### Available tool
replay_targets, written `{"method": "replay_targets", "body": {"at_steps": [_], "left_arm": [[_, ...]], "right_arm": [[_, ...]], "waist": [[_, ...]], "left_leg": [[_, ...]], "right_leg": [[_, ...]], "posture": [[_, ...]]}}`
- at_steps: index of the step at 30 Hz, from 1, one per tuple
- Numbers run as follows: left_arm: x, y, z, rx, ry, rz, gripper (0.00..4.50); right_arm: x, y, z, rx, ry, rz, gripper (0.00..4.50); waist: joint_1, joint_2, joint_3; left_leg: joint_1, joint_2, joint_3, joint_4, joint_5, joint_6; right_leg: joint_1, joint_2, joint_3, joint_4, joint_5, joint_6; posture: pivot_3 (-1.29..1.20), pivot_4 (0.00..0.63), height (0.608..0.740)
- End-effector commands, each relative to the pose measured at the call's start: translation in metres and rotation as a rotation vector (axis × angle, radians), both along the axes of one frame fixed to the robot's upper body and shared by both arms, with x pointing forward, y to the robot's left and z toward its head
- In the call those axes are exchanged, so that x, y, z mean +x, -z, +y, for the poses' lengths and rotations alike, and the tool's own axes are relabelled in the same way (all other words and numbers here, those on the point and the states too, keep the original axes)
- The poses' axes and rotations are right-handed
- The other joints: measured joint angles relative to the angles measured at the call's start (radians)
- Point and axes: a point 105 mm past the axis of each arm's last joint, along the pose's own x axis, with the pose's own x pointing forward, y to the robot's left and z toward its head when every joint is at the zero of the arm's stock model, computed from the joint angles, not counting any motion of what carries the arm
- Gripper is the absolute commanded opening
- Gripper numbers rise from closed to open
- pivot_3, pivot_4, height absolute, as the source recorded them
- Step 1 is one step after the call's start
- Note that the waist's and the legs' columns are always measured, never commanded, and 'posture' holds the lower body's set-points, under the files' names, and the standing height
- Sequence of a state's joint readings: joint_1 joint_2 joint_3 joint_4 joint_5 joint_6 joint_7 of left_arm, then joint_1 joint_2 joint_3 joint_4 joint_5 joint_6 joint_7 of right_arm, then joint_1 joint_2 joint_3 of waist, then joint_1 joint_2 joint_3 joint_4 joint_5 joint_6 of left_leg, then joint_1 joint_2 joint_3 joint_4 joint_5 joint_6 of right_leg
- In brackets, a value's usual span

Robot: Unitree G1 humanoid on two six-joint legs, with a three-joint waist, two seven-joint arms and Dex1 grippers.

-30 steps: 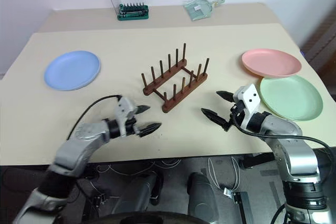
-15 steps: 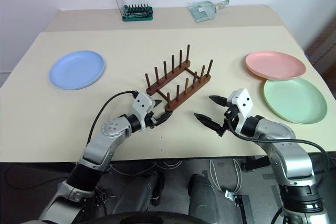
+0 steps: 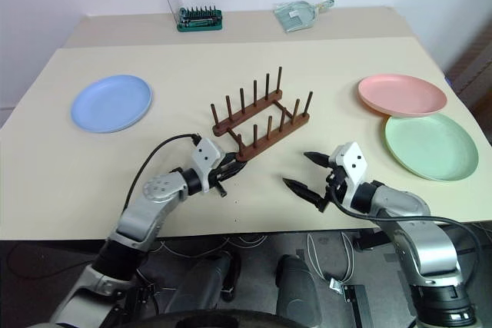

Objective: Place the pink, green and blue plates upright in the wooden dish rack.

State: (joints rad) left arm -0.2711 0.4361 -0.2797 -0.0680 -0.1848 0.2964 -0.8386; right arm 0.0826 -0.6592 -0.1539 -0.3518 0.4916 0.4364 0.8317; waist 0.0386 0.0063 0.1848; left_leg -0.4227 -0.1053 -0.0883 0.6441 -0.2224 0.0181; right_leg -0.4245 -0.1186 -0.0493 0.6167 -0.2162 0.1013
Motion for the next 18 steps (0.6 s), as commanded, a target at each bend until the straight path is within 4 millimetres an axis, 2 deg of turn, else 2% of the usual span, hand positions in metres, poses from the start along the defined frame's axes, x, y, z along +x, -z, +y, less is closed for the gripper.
{"method": "replay_targets", "body": {"at_steps": [1, 6, 12, 14, 18], "left_arm": [[-0.022, 0.008, -0.003, 0.037, 0.197, 0.081, 0.69], [-0.01, 0.009, 0.009, 0.096, 0.233, 0.074, 0.69], [0.007, 0.01, 0.031, 0.109, 0.125, 0.075, 3.64], [0.009, 0.009, 0.039, 0.12, 0.089, 0.062, 4.45], [-0.004, 0.003, 0.053, 0.085, 0.071, 0.109, 4.45]], "right_arm": [[-0.001, -0.012, -0.005, -0.027, 0.002, -0.052, 4.5], [-0.002, -0.011, -0.009, -0.034, 0.023, -0.056, 4.5], [-0.006, -0.009, -0.014, -0.054, 0.038, -0.051, 4.5], [-0.006, -0.011, -0.02, -0.067, 0.055, -0.049, 4.5], [-0.012, -0.013, -0.035, -0.091, 0.071, -0.028, 4.5]], "waist": [[0.0, 0.0, 0.0], [0.004, 0.0, 0.0], [0.001, 0.0, 0.0], [0.001, 0.0, 0.0], [-0.013, 0.0, 0.0]], "left_leg": [[0.0, 0.0, 0.0, 0.0, 0.0, 0.0], [0.0, 0.0, 0.0, 0.001, 0.0, 0.001], [0.0, 0.0, 0.0, 0.001, 0.0, 0.001], [0.0, 0.001, 0.0, 0.001, 0.0, 0.001], [0.001, 0.003, 0.002, 0.0, -0.001, 0.001]], "right_leg": [[0.0, 0.0, 0.0, 0.0, 0.0, 0.0], [0.001, -0.001, 0.002, -0.002, 0.0, 0.0], [0.0, -0.001, 0.002, -0.002, 0.001, 0.0], [0.001, -0.001, 0.002, -0.002, 0.002, 0.0], [0.001, 0.0, 0.003, -0.002, 0.002, -0.001]], "posture": [[0.0, 0.15, 0.74], [0.0, 0.15, 0.74], [0.0, 0.15, 0.74], [0.0, 0.15, 0.74], [0.0, 0.15, 0.74]]}}
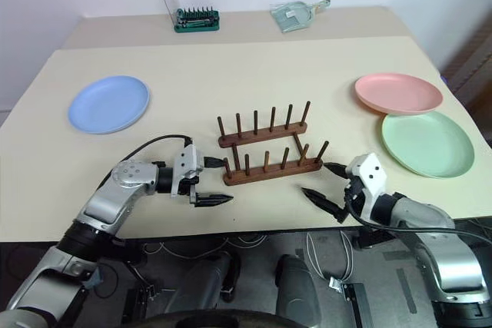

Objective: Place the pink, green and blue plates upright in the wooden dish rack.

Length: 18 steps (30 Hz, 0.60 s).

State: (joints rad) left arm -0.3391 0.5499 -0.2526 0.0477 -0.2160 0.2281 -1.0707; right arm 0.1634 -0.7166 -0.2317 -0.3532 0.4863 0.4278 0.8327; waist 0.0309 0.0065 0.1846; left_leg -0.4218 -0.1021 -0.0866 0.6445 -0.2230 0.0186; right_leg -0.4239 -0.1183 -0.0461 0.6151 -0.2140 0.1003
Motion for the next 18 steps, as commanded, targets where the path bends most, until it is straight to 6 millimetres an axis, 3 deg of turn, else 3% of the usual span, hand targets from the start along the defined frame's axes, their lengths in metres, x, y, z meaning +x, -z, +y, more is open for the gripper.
{"method": "replay_targets", "body": {"at_steps": [1, 3, 5, 9, 10, 14, 18], "left_arm": [[-0.009, 0.003, 0.026, 0.003, -0.074, 0.08, 4.45], [-0.028, 0.002, 0.032, -0.01, -0.051, 0.134, 3.89], [-0.049, 0.0, 0.022, -0.046, 0.014, 0.199, 3.14], [-0.057, 0.002, -0.001, -0.052, 0.049, 0.238, 1.12], [-0.057, 0.003, -0.007, -0.054, 0.053, 0.244, 1.1], [-0.048, 0.011, -0.018, -0.035, 0.007, 0.225, 1.1], [-0.027, 0.016, -0.017, -0.015, -0.099, 0.138, 1.1]], "right_arm": [[-0.004, -0.017, -0.01, -0.026, -0.002, -0.044, 4.5], [-0.009, -0.014, -0.017, -0.05, -0.014, -0.014, 3.94], [-0.012, -0.001, -0.022, -0.102, -0.034, 0.051, 3.14], [-0.005, 0.008, -0.02, -0.149, -0.038, 0.058, 1.1], [-0.001, 0.011, -0.02, -0.171, -0.029, 0.057, 0.65], [0.01, 0.017, -0.011, -0.197, -0.039, 0.053, 0.65], [0.023, 0.019, 0.003, -0.209, -0.048, 0.036, 0.65]], "waist": [[-0.011, 0.0, 0.0], [-0.02, 0.0, 0.0], [-0.024, 0.0, 0.0], [-0.01, 0.0, 0.0], [-0.008, 0.0, 0.0], [-0.002, 0.0, 0.0], [0.008, 0.0, 0.0]], "left_leg": [[0.0, 0.0, 0.0, -0.001, 0.0, 0.0], [0.0, 0.001, 0.0, -0.003, 0.0, 0.0], [0.0, 0.001, 0.002, -0.004, 0.001, 0.002], [0.0, 0.001, 0.003, -0.004, 0.001, 0.001], [0.0, 0.001, 0.003, -0.003, 0.0, 0.0], [-0.002, 0.001, 0.003, 0.0, -0.001, 0.0], [-0.002, 0.001, 0.003, 0.0, -0.001, 0.0]], "right_leg": [[-0.001, 0.0, 0.0, 0.0, 0.0, 0.0], [-0.002, 0.0, 0.0, 0.0, 0.0, 0.0], [-0.003, 0.0, 0.001, -0.001, 0.0, 0.0], [-0.002, 0.0, 0.002, -0.002, 0.0, 0.0], [-0.002, 0.0, 0.002, -0.001, 0.0, 0.0], [-0.001, 0.0, 0.002, -0.002, 0.0, 0.0], [-0.002, 0.0, 0.002, -0.002, 0.0, 0.0]], "posture": [[0.0, 0.15, 0.74], [0.0, 0.15, 0.74], [0.0, 0.15, 0.74], [0.0, 0.15, 0.74], [0.0, 0.15, 0.74], [0.0, 0.15, 0.74], [0.0, 0.15, 0.74]]}}
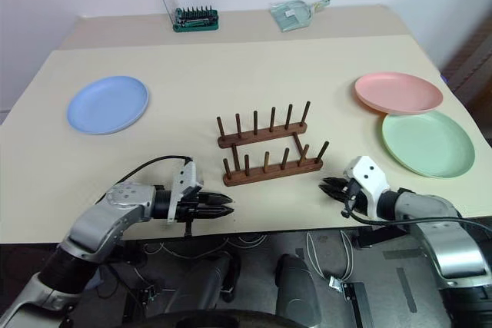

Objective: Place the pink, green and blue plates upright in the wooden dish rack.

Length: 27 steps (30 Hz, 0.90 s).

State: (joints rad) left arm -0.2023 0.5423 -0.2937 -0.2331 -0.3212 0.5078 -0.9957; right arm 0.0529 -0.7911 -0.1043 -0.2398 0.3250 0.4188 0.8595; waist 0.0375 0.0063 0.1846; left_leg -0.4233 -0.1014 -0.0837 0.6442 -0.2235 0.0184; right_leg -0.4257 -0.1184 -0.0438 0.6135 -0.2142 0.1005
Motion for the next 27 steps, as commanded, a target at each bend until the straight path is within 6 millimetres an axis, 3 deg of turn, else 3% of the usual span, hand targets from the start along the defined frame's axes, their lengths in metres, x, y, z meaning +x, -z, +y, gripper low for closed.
{"method": "replay_targets", "body": {"at_steps": [1, 6, 13, 18, 27], "left_arm": [[0.019, 0.009, 0.009, 0.054, -0.122, -0.064, 1.1], [0.048, 0.01, 0.019, 0.051, -0.303, -0.128, 1.1], [0.087, 0.007, 0.031, 0.047, -0.519, -0.196, 1.1], [0.093, 0.005, 0.028, 0.036, -0.526, -0.208, 1.1], [0.089, 0.006, 0.026, 0.023, -0.502, -0.208, 1.1]], "right_arm": [[0.009, 0.001, 0.01, -0.015, -0.005, -0.022, 0.65], [0.025, 0.002, 0.018, -0.02, 0.004, -0.049, 0.65], [0.057, -0.002, 0.015, -0.068, 0.048, -0.145, 0.65], [0.069, -0.002, 0.016, -0.061, 0.054, -0.168, 0.65], [0.071, -0.005, 0.013, -0.056, 0.052, -0.196, 0.65]], "waist": [[0.002, 0.0, 0.0], [0.001, -0.002, -0.001], [-0.01, -0.003, -0.002], [-0.013, -0.003, -0.002], [-0.014, -0.003, -0.002]], "left_leg": [[0.0, 0.0, 0.0, 0.0, 0.0, 0.0], [0.002, 0.0, 0.0, 0.001, 0.0, 0.0], [0.006, 0.002, 0.0, 0.001, 0.0, 0.0], [0.008, 0.002, 0.001, 0.001, 0.0, 0.0], [0.009, 0.002, 0.001, 0.001, 0.0, 0.0]], "right_leg": [[0.0, 0.0, 0.0, 0.0, 0.0, 0.0], [0.002, 0.0, 0.0, 0.001, 0.001, 0.0], [0.004, 0.002, 0.0, 0.001, 0.003, -0.001], [0.005, 0.003, -0.001, 0.001, 0.005, 0.0], [0.006, 0.004, 0.0, 0.001, 0.006, 0.0]], "posture": [[0.0, 0.15, 0.74], [0.0, 0.15, 0.74], [0.0, 0.15, 0.74], [0.0, 0.15, 0.74], [0.0, 0.15, 0.74]]}}
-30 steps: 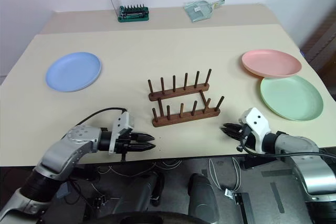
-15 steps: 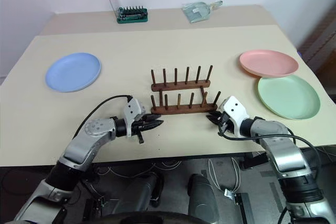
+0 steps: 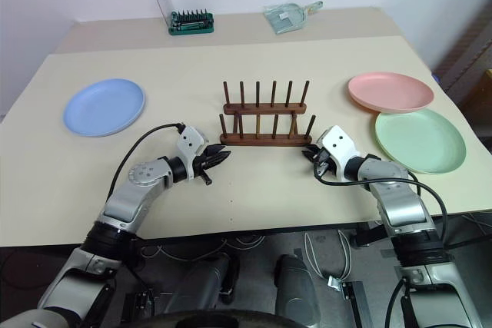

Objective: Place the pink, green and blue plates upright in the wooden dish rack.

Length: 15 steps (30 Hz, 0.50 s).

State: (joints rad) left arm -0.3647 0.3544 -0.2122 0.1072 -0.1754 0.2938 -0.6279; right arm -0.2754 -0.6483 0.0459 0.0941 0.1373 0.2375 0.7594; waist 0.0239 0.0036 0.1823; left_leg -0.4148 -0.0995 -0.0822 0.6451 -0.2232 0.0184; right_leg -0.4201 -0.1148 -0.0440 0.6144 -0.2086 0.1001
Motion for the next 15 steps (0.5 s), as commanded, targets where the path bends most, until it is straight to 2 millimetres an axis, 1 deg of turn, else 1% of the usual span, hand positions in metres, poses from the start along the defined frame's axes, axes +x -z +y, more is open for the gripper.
{"method": "replay_targets", "body": {"at_steps": [1, 6, 10, 11, 14, 15], "left_arm": [[-0.002, 0.012, 0.012, 0.026, -0.038, 0.041, 1.1], [-0.003, 0.014, 0.009, 0.026, -0.027, 0.042, 1.1], [-0.004, 0.012, 0.006, 0.018, -0.025, 0.041, 1.1], [-0.006, 0.011, 0.005, 0.005, -0.015, 0.041, 1.1], [-0.017, 0.007, 0.002, -0.019, 0.034, 0.045, 1.1], [-0.022, 0.005, 0.002, -0.028, 0.057, 0.045, 1.1]], "right_arm": [[0.002, -0.003, -0.006, -0.001, 0.018, -0.021, 0.65], [0.011, -0.004, -0.005, 0.013, 0.04, -0.036, 0.65], [0.014, -0.009, -0.005, 0.009, 0.042, -0.063, 0.65], [0.013, -0.01, -0.009, -0.003, 0.042, -0.065, 0.65], [0.0, -0.02, -0.022, -0.073, -0.005, -0.062, 0.65], [-0.004, -0.028, -0.027, -0.074, -0.011, -0.052, 0.88]], "waist": [[-0.002, 0.0, 0.0], [-0.01, 0.0, 0.0], [-0.01, 0.0, 0.0], [-0.01, 0.0, 0.0], [-0.009, 0.0, 0.0], [-0.008, 0.0, 0.0]], "left_leg": [[0.0, 0.0, 0.0, 0.0, 0.0, 0.0], [0.0, 0.0, 0.0, 0.0, 0.0, 0.0], [0.0, 0.0, 0.0, 0.0, 0.0, 0.0], [0.0, 0.0, 0.0, 0.0, 0.0, 0.0], [-0.001, 0.0, 0.0, 0.0, 0.0, 0.0], [-0.001, 0.0, 0.0, -0.001, 0.0, 0.0]], "right_leg": [[0.0, 0.0, 0.0, 0.0, 0.0, 0.0], [0.0, 0.0, 0.0, 0.0, 0.0, 0.0], [0.0, 0.0, 0.0, 0.0, 0.0, 0.0], [0.0, 0.0, 0.0, 0.0, 0.0, 0.0], [0.0, 0.0, 0.0, 0.0, 0.001, 0.001], [0.0, -0.001, 0.0, 0.0, 0.0, 0.002]], "posture": [[0.0, 0.15, 0.74], [0.0, 0.15, 0.74], [0.0, 0.15, 0.74], [0.0, 0.15, 0.74], [0.0, 0.15, 0.74], [0.0, 0.15, 0.74]]}}
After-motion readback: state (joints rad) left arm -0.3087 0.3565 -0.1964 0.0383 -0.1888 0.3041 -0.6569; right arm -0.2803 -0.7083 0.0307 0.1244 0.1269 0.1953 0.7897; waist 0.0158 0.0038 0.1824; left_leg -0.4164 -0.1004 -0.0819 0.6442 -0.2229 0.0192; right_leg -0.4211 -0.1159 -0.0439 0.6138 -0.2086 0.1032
